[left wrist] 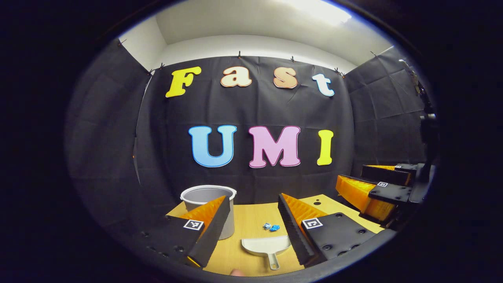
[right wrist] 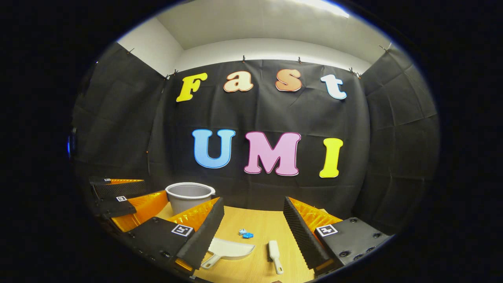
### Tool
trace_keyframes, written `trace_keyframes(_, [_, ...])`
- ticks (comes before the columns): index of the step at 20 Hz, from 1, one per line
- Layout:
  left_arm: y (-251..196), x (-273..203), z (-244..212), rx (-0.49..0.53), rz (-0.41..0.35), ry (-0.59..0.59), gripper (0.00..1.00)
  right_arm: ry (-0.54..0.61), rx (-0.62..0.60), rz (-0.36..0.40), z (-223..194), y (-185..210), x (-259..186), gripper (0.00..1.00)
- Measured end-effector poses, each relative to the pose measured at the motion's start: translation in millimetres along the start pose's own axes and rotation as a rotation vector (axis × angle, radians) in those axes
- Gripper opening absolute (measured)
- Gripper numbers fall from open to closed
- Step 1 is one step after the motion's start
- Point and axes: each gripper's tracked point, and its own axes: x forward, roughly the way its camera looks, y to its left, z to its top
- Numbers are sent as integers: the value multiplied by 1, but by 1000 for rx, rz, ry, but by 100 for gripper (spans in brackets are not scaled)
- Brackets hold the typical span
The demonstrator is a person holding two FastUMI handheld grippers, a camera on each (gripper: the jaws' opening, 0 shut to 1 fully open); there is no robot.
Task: Pick up the small broom and dustpan from the desktop, sweep the trash into the dustpan with the broom, and then empty the trash into the garbage bin.
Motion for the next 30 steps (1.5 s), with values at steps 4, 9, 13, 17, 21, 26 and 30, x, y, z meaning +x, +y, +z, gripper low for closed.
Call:
trace_keyframes(4, [-12,3,-9,-40,-55,36,74,16,7,-20,-5,-8,7,92])
trace_keyframes(9, [-10,10,-8,-35,-47,32,74,30,13,-27,-7,-13,13,92])
trace_keyframes(13, [-10,11,-23,-84,-55,71,74,33,16,-37,-8,-12,18,97])
trace_keyframes(17, [-15,9,-32,-147,-68,113,74,32,1,-42,-8,-13,13,92])
trace_keyframes(21, [-7,11,-42,-136,-42,132,74,45,-7,-26,-15,-13,9,92])
trace_keyframes(26, [-6,15,-66,-128,-5,196,74,74,11,-7,-22,-16,17,92])
trace_keyframes(30, [-8,17,-77,-122,6,225,72,80,8,5,-21,-24,24,98])
